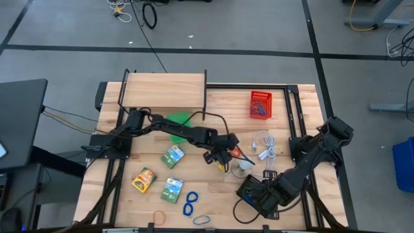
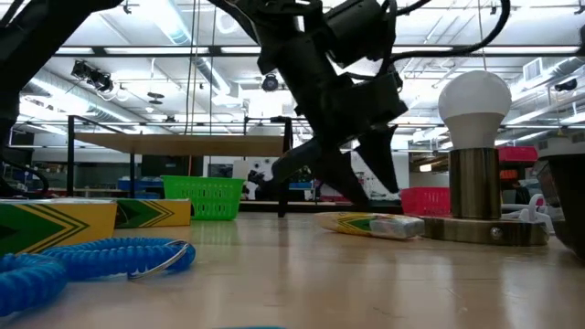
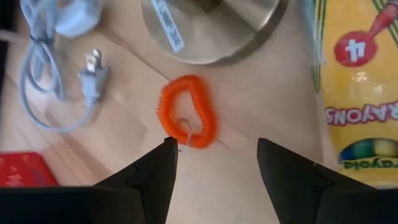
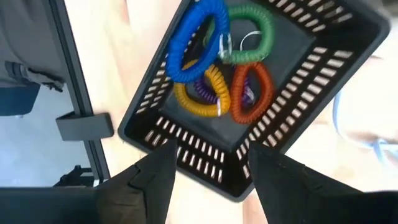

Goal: Pick & Place Office Desk Supplies
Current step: Put the orange spring keychain into the black basket

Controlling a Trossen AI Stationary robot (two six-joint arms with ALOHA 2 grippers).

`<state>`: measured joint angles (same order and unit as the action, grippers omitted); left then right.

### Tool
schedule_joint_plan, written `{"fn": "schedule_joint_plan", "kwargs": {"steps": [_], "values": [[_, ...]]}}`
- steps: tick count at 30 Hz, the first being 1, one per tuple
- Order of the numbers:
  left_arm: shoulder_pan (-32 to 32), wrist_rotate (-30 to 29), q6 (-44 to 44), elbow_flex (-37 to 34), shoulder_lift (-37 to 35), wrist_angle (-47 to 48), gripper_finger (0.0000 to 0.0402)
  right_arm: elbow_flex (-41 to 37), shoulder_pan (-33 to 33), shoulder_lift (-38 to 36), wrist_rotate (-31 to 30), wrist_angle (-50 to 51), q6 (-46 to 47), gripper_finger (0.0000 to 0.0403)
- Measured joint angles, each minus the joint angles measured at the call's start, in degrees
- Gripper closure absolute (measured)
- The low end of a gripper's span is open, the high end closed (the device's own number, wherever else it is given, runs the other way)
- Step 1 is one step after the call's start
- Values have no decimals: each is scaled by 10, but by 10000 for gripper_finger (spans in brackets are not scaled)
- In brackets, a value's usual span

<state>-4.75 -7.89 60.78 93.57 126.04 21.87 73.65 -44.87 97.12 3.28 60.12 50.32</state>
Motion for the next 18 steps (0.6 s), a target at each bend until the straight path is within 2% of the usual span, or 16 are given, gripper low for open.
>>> {"fn": "schedule_joint_plan", "kwargs": {"steps": [7,18], "values": [[14,52,31,9,1,-2,177,0,-9,0,0,1,15,195],[27,68,62,14,9,-9,187,0,-6,0,4,2,19,195]]}}
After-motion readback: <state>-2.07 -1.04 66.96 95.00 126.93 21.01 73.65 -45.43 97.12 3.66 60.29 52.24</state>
